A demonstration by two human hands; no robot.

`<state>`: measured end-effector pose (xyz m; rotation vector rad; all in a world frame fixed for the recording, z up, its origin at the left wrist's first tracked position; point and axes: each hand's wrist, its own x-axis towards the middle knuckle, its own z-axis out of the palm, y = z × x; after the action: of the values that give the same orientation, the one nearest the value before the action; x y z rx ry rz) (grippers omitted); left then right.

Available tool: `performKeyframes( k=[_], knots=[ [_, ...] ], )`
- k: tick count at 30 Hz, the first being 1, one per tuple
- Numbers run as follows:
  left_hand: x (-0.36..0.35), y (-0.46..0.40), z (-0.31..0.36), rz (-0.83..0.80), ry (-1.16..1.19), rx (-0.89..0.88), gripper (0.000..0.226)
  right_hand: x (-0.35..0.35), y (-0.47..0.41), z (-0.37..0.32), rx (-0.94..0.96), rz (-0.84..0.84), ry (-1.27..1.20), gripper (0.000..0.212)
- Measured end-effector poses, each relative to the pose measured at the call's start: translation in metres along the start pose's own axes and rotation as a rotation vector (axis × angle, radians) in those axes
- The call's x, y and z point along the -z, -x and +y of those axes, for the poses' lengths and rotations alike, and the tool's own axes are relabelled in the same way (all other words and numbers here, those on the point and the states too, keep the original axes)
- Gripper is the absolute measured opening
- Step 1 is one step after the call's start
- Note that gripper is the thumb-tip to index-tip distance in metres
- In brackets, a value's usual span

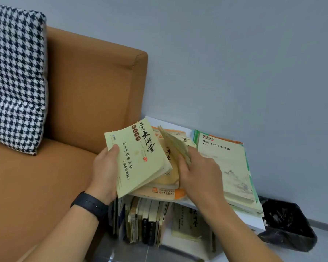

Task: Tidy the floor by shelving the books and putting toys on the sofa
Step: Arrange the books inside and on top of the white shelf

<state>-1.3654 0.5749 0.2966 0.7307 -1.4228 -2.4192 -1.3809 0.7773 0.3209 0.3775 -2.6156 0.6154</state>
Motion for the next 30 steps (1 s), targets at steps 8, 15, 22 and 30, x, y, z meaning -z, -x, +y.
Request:
performKeyframes(
  k=[8, 15, 22, 30],
  knots=[
    [0.003, -0.004, 0.001, -0.047, -0.038, 0.145, 0.028, -0.012, -0.003, -0.02, -0.126, -0.248, -0.002, 0.024],
    [0.003, -0.008, -0.001, -0.108, 0.026, 0.257, 0.029, 0.007, -0.01, 0.018, -0.264, -0.135, -0.402, 0.033],
    [-0.016, -0.008, -0.005, -0.296, 0.036, 0.138, 0.026, 0.004, 0.006, 0.015, 0.2, -0.596, 0.088, 0.058],
    [-0.041, -0.003, -0.032, -0.268, -0.853, -0.259, 0.072, 0.023, -0.027, 0.051, -0.402, -0.154, -0.32, 0.023]
  ],
)
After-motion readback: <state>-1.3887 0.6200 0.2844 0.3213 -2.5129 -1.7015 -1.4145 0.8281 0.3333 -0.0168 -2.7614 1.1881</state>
